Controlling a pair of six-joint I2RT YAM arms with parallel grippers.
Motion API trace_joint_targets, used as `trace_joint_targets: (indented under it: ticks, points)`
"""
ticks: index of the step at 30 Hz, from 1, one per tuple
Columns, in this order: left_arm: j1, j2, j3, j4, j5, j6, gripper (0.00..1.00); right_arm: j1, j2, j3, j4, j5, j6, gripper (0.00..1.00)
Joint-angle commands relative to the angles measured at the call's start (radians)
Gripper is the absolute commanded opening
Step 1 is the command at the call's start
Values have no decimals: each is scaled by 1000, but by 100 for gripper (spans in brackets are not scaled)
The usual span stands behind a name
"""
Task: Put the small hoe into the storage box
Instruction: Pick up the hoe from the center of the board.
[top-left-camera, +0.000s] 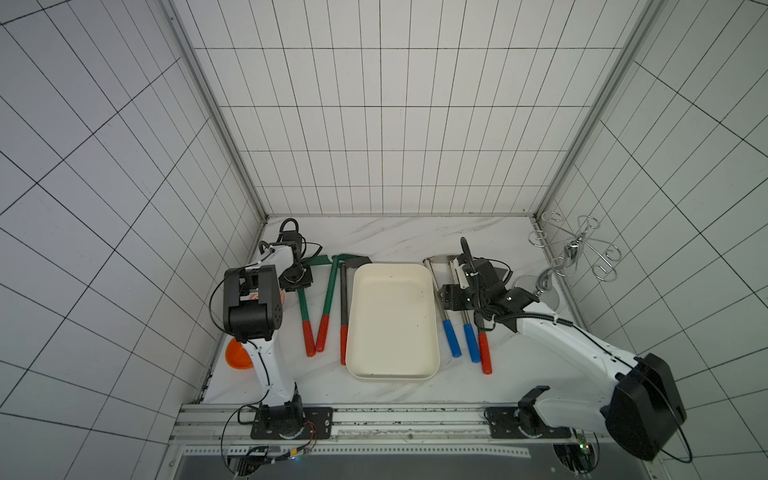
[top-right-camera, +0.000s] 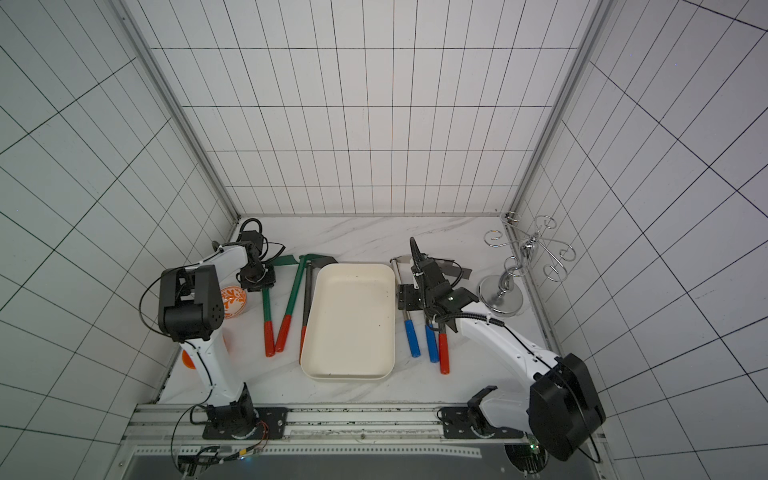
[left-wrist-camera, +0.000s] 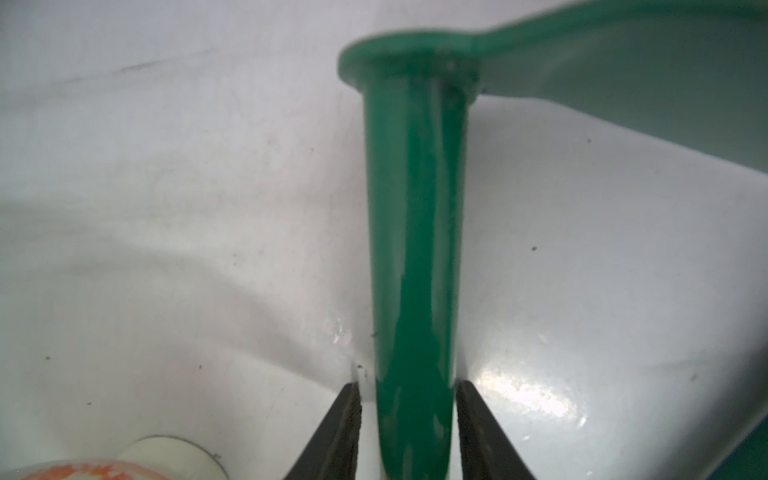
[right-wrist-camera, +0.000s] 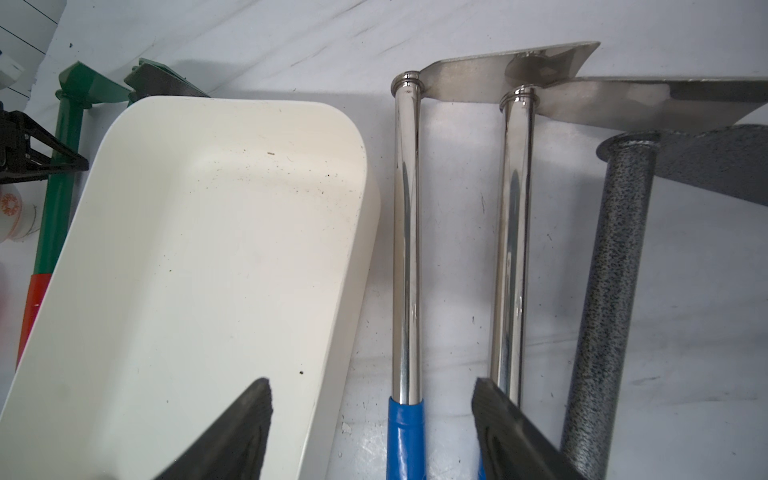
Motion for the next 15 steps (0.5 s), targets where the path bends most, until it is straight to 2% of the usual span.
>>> trace_joint_targets:
  ticks: [1,15]
  points:
    - [5,23,12,18,9,-10,38,4,4,14,1,-3,7,77]
    - [5,7,16,20,12,-5,30,3,-5,12,7,-6,10,75]
